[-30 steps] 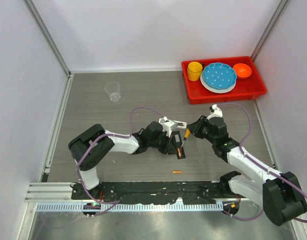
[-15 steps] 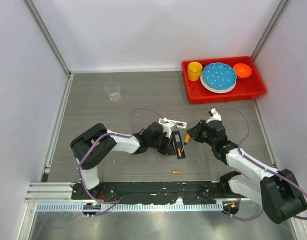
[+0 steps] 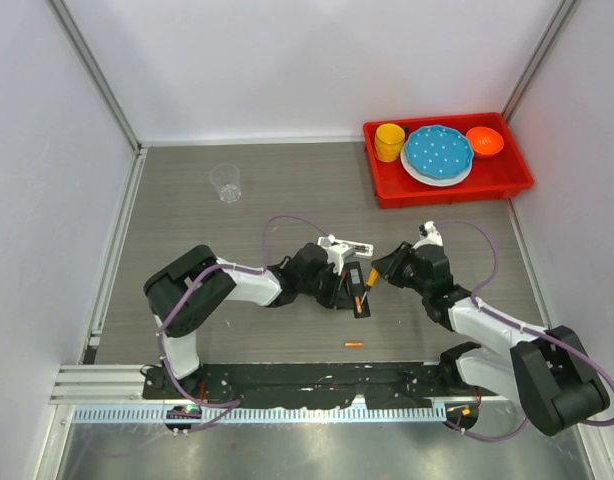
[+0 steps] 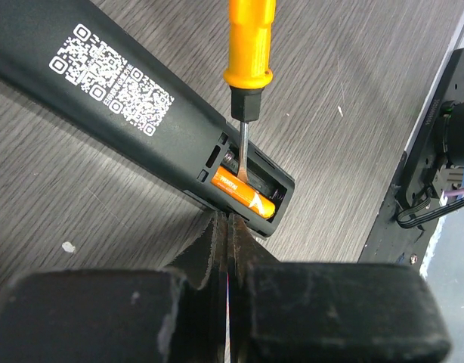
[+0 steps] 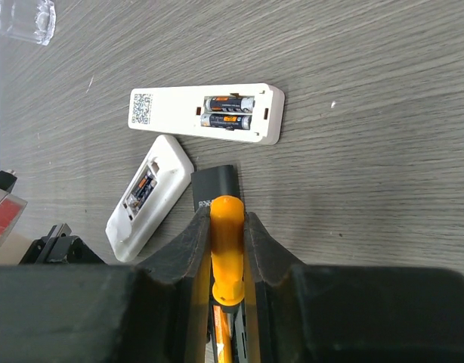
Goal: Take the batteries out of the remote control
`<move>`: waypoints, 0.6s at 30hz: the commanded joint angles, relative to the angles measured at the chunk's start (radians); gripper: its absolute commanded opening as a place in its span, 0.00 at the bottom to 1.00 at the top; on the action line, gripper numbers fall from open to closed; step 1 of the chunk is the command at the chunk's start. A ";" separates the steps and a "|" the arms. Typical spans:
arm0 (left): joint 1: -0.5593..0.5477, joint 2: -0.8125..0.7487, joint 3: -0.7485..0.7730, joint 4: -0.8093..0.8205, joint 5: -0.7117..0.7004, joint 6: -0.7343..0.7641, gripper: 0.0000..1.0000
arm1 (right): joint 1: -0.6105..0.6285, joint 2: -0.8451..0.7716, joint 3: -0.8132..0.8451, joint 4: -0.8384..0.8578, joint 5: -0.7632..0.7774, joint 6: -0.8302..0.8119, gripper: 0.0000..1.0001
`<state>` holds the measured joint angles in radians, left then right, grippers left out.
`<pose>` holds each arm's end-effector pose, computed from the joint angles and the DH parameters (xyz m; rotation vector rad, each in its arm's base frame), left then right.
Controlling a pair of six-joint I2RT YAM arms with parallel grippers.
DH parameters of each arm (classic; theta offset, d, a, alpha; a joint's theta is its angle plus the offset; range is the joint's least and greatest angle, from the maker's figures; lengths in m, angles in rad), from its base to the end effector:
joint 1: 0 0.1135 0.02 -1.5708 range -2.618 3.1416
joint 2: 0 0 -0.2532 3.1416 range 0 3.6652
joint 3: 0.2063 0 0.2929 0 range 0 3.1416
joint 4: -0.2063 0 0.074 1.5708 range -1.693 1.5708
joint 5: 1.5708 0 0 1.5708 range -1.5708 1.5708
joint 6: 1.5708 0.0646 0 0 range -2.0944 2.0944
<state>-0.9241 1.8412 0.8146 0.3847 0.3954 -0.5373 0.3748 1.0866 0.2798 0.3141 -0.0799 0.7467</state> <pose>0.2178 -0.3298 0.0633 0.7086 2.3452 -1.1787 0.2454 0.1021 0.1066 0.3475 2.1256 0.7578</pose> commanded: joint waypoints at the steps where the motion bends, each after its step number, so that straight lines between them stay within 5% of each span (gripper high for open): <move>1: 0.001 0.041 0.017 -0.009 -0.020 0.010 0.00 | 0.004 0.042 -0.011 0.100 -0.046 0.075 0.01; 18: 0.001 0.053 0.008 0.011 -0.023 -0.006 0.00 | 0.004 0.105 0.030 0.189 -0.099 0.166 0.01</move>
<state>-0.9188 1.8519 0.8177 0.3954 0.4126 -0.5480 0.3691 1.1637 0.2703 0.3977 -0.0959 0.8200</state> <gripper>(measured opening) 0.010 0.231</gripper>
